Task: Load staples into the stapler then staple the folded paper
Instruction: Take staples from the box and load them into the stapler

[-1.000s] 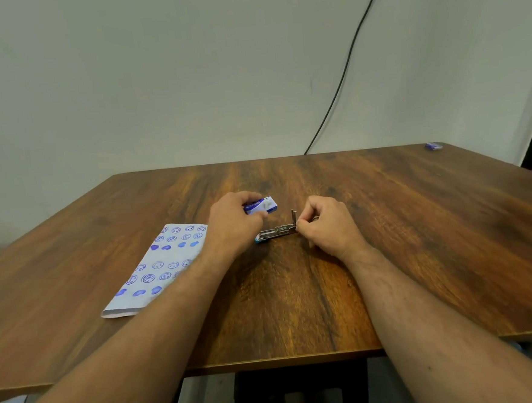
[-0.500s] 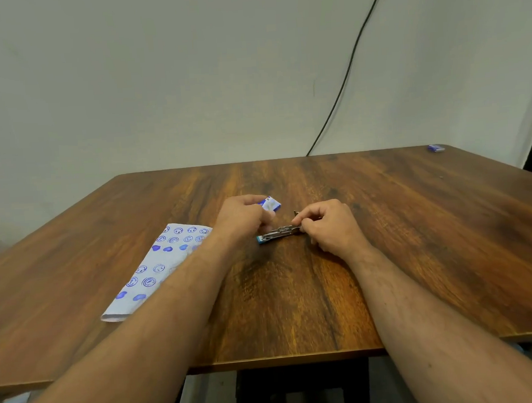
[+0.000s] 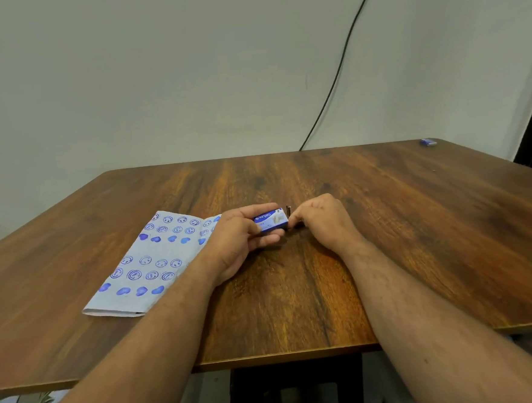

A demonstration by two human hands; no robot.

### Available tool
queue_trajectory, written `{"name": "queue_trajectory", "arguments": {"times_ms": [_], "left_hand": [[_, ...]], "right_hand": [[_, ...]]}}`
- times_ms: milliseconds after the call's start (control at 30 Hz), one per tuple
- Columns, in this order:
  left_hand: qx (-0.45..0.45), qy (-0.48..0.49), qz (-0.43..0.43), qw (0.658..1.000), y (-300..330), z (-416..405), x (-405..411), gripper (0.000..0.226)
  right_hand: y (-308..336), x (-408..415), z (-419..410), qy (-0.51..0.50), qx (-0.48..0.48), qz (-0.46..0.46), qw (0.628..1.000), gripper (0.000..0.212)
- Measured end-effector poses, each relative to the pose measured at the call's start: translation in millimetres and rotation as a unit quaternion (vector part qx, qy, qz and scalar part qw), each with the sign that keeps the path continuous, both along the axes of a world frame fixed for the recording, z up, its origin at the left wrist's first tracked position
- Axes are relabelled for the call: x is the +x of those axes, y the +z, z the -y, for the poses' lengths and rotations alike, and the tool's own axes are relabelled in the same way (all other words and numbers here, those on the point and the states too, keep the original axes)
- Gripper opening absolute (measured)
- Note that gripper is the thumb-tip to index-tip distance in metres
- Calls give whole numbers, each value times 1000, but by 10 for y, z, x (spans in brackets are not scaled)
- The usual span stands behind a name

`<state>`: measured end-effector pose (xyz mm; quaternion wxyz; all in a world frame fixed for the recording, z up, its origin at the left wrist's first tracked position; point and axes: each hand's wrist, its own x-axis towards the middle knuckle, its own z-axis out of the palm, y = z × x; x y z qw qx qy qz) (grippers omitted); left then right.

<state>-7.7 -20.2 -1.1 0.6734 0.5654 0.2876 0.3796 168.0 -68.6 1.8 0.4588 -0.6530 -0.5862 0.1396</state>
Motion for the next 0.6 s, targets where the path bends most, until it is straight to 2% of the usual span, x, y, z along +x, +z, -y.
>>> {"name": "queue_trajectory", "arguments": {"times_ms": [133,267,367,500,600], "left_hand": [[-26,-15,9,999,9,-8,2,57],[-34,-24,22,999,27,20,-20,54],[-38,-20,34,998,19,9,-20,52],[-36,-16,44,998,3,-15,-20,46],[-31,-8,53,998,-3,-33,-19,44]], "right_hand": [[6,0,15,51,2,55,997,38],[-75,64,-58,28,16,-17,999,31],[-55,59,-46,47,10,-30,998,28],[-54,77,-39,45,17,-43,998,55],[-33,48,-19,45,19,-81,996,49]]}}
